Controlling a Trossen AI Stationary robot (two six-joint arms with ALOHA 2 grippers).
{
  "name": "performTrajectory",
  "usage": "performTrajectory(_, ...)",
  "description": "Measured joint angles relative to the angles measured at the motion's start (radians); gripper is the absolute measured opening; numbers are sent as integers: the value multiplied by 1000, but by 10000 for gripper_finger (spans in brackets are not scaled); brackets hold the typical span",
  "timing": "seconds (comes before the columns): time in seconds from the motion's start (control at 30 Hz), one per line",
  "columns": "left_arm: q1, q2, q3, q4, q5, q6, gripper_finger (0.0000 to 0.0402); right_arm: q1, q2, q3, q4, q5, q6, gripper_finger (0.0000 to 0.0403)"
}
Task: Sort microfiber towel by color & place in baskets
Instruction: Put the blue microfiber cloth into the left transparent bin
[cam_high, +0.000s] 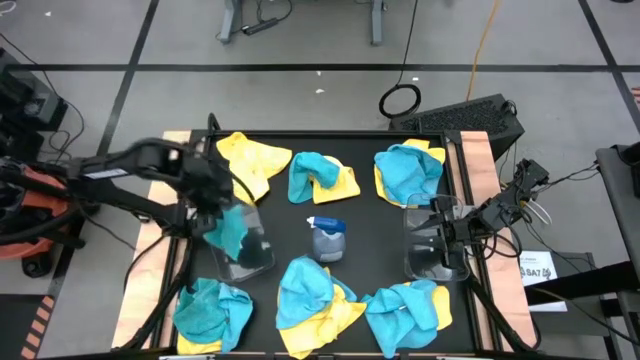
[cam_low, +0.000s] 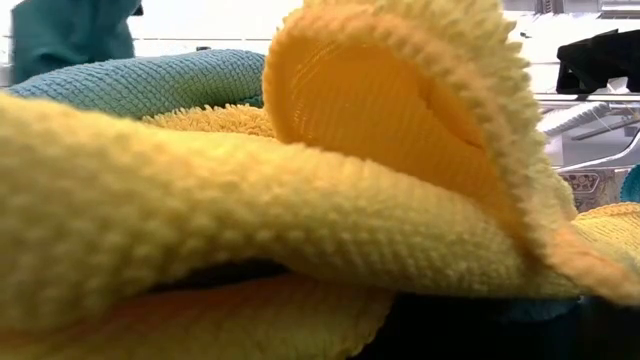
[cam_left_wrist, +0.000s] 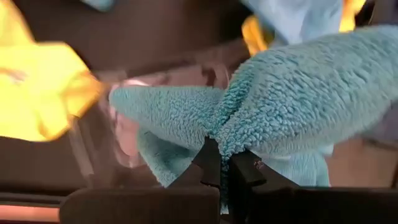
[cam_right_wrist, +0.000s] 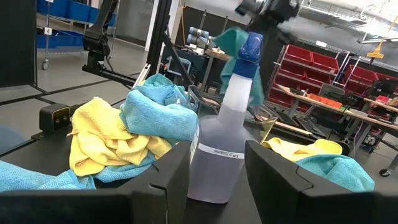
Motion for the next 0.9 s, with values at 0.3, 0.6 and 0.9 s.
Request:
performTrajectory(0.3,-126,-1,-260,167,-51,-51,1,0,0,0,0,0,0,146)
performTrajectory(0.6,-181,48,-455,204,-262,-39,1,0,0,0,0,0,0,146)
performTrajectory(0.9,-169,123,-586,209,-435,26,1,0,0,0,0,0,0,146)
